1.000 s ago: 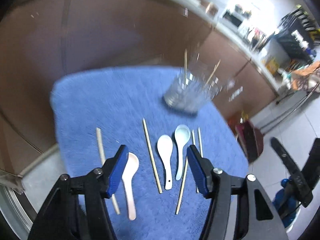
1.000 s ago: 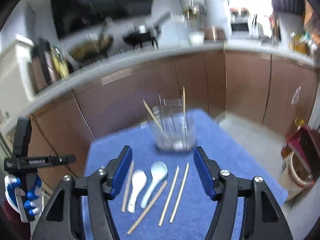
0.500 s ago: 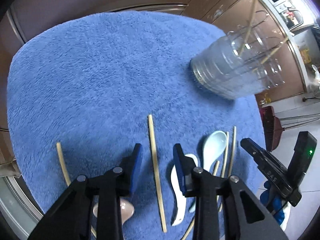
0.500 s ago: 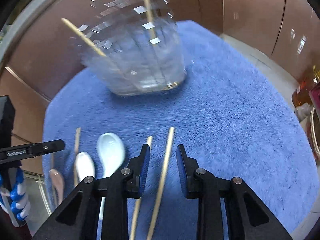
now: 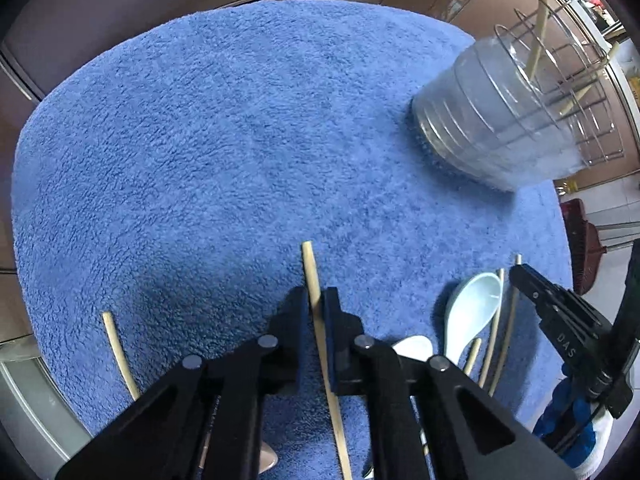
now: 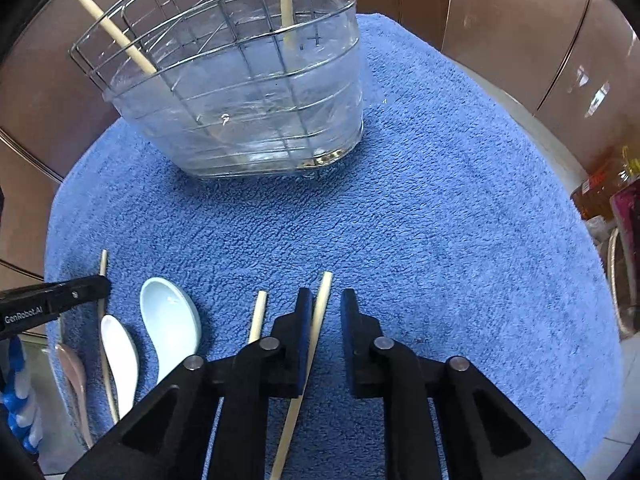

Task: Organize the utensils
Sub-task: 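Lower the right tool onto another chopstick and close it while the left tool grasps one, then lift both held chopsticks and carry them over the utensil holder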

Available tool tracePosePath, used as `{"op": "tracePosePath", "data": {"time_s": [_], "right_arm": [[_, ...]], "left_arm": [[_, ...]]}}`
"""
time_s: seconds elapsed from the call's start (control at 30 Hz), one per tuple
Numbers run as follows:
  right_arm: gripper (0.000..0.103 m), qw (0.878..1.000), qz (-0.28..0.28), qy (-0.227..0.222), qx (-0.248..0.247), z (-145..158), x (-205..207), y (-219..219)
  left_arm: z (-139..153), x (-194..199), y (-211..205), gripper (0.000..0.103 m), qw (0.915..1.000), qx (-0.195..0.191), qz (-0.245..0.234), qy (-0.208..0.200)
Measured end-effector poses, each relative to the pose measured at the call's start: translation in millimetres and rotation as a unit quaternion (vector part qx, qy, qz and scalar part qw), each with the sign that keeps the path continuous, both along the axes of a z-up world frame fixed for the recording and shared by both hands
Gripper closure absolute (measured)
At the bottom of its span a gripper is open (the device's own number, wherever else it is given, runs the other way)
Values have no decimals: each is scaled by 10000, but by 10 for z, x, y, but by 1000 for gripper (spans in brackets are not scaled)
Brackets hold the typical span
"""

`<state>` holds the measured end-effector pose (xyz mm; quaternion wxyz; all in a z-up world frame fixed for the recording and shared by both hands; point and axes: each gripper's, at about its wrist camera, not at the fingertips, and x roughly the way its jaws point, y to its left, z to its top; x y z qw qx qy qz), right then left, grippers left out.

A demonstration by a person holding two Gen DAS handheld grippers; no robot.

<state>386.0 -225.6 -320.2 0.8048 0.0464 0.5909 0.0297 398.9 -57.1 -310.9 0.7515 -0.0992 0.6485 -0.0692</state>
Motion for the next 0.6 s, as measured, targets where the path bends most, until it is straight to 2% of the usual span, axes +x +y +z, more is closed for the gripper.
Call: {"op": "tracePosePath", "data": {"time_s": [0.17,0.3,0.47,0.6], "right_arm": [[98,9999,-75,-50,64,-20,-16,-25],[98,9996,-122,-143,218,22,-113,-103],[98,9981,-140,-431,426,284,-295,-252],[98,9948,-106,-834,569,567,-553,-321]], "left_arm": [[-6,-81,-4,98,9999,-34,118,-112],[42,-177,32,98,9994,-186,163,-255],[306,-384,80,98,9959,-273,184,-847],[564,-617,131,98,9904,-276,130,-1348]]}}
